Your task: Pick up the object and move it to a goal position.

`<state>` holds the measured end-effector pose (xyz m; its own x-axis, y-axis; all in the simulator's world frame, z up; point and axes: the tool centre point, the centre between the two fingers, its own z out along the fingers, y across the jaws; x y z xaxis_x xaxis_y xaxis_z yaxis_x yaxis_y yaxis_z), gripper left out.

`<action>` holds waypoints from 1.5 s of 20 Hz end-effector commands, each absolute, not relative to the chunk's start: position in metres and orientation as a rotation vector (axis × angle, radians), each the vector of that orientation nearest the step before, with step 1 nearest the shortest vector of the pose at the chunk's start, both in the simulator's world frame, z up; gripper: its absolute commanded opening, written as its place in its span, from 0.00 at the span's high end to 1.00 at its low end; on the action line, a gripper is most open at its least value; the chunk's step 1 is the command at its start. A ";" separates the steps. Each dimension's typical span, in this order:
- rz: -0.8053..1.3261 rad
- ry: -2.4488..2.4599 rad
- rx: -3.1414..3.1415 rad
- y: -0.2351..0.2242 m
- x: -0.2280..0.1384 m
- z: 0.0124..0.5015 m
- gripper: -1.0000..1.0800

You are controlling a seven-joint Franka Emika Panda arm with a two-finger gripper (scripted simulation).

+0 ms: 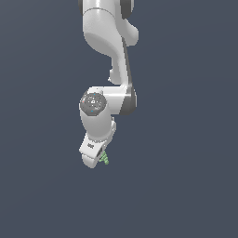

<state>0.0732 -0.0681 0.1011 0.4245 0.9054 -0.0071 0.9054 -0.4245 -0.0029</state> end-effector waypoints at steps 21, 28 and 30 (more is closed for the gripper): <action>-0.001 1.876 2.520 -0.081 0.082 0.077 0.04; 0.000 1.879 2.517 -0.081 0.081 0.043 0.04; 0.000 1.879 2.517 -0.081 0.082 0.041 0.04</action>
<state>0.0810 -0.0810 0.0427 0.2844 0.9587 -0.0004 0.9587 -0.2844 -0.0021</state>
